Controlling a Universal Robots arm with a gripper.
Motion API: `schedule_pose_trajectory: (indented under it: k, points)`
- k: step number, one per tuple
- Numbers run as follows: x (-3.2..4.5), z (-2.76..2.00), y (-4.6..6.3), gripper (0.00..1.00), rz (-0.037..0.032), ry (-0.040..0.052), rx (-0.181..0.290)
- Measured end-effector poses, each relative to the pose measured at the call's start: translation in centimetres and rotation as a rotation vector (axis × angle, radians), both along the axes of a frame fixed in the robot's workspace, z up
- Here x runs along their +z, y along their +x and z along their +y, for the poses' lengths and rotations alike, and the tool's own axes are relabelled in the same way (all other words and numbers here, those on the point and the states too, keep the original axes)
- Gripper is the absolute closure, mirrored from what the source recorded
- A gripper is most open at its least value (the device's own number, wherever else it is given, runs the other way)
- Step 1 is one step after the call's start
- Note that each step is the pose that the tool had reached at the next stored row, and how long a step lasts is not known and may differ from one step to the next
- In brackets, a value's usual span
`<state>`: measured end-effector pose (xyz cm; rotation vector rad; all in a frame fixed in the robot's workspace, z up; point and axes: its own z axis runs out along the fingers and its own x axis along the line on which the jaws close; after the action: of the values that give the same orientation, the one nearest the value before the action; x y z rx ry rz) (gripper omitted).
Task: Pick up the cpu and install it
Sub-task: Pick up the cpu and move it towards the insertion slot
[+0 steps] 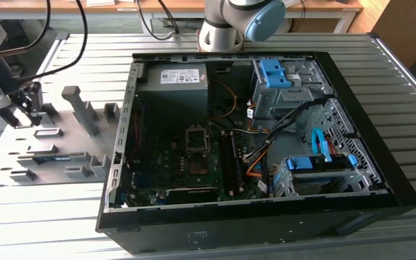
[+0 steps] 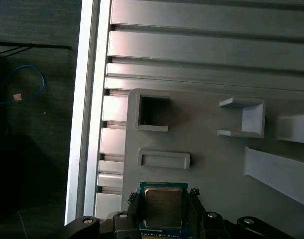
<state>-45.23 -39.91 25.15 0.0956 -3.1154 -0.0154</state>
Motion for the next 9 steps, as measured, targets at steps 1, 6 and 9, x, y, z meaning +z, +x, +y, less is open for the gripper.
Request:
schedule_pose_trajectory:
  k: [1,6,9]
  points:
    - [0.12,0.0,0.0,0.53,0.0,0.0,0.0]
    - [0.76,0.0,0.0,0.53,0.0,0.0001,0.0]
    - [1.1,0.0,0.0,0.53,0.0001,0.0001,0.0]
